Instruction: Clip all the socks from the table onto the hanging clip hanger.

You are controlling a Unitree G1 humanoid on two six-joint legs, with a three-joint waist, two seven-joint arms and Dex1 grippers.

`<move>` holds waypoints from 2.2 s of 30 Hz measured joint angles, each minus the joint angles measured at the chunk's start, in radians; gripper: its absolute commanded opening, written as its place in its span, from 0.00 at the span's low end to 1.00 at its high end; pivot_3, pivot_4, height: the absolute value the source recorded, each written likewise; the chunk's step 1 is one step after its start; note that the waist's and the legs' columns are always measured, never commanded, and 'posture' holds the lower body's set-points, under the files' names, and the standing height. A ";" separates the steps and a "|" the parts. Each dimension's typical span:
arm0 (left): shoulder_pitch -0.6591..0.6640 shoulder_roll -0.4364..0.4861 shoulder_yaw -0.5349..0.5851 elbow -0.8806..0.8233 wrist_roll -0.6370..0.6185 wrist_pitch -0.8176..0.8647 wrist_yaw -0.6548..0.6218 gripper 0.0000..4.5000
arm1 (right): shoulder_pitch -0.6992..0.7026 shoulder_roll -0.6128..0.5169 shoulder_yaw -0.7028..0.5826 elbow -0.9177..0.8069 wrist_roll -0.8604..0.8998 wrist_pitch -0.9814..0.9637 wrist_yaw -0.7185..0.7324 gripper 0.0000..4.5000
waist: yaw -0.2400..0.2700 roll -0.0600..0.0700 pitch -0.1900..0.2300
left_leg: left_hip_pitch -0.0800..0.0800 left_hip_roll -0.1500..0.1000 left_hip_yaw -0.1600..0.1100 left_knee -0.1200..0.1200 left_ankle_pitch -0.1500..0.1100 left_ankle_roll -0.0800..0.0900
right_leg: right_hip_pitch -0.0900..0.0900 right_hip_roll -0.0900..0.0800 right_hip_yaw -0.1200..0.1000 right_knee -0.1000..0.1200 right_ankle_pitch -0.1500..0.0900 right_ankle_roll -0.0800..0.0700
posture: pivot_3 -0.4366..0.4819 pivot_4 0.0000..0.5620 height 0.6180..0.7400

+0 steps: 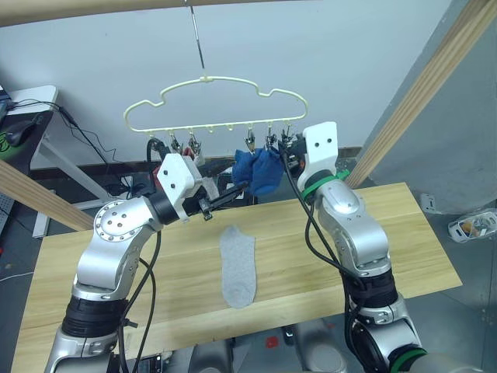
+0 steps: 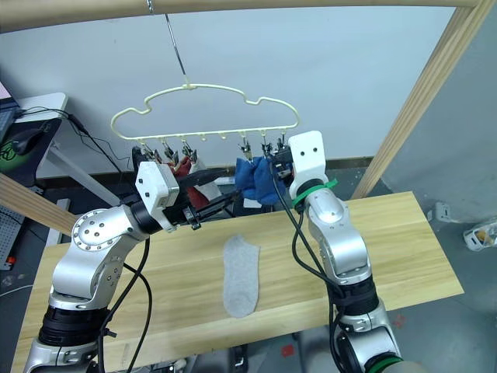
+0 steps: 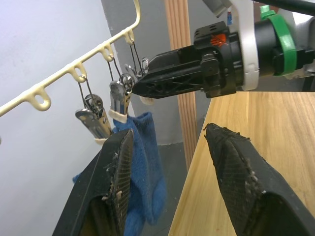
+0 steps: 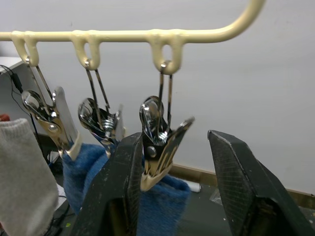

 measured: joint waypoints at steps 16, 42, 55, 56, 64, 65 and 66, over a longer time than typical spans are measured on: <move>0.001 -0.001 -0.006 0.000 0.000 0.001 0.002 0.56 | -0.024 0.020 -0.014 0.038 -0.010 -0.039 -0.022 0.48 | 0.000 0.000 0.000 | 0.000 0.000 0.000 0.000 0.000 0.000 | 0.000 -0.003 0.000 0.000 0.000 0.000 | 0.29 0.41 1.00; 0.014 -0.001 -0.011 -0.004 0.000 0.004 0.004 0.56 | -0.054 0.123 -0.040 0.073 0.014 -0.032 -0.039 0.48 | 0.001 0.000 0.000 | 0.000 0.000 0.000 0.000 0.000 0.000 | 0.000 -0.003 -0.001 0.000 0.000 0.000 | 0.32 0.41 1.00; 0.025 -0.001 -0.011 -0.007 0.000 0.013 0.007 0.56 | -0.054 0.124 -0.040 0.073 0.017 -0.036 -0.039 0.13 | 0.001 0.000 0.000 | 0.000 0.000 0.000 0.000 0.000 0.000 | 0.000 -0.003 -0.001 0.000 0.000 0.000 | 0.32 0.41 1.00; 0.030 -0.001 -0.011 -0.007 0.000 0.013 0.011 0.56 | -0.054 0.124 -0.040 0.073 0.017 -0.036 -0.039 0.09 | 0.001 0.000 0.000 | 0.000 0.000 0.000 0.000 0.000 0.000 | 0.000 -0.003 -0.001 0.000 0.000 0.000 | 0.32 0.41 1.00; 0.087 0.000 -0.003 -0.026 0.007 0.035 0.066 0.56 | -0.054 0.124 -0.039 0.073 0.018 -0.036 -0.039 0.03 | 0.000 0.000 0.000 | 0.000 0.000 0.000 0.000 0.000 0.000 | 0.000 -0.003 0.000 0.000 0.000 0.000 | 0.31 0.42 1.00; 0.104 0.002 0.000 -0.033 0.012 0.043 0.075 0.60 | -0.054 0.124 -0.040 0.073 0.018 -0.036 -0.039 0.03 | 0.000 0.000 0.000 | 0.000 0.000 0.000 0.000 0.000 0.000 | 0.000 -0.003 -0.001 0.000 0.000 0.000 | 0.31 0.42 1.00; 0.123 0.005 0.002 -0.041 0.014 0.051 0.086 0.64 | -0.054 0.124 -0.040 0.073 0.018 -0.036 -0.039 0.03 | 0.000 0.000 0.000 | 0.000 0.000 0.000 0.000 0.000 0.000 | 0.000 -0.003 0.000 0.000 0.000 0.000 | 0.31 0.42 1.00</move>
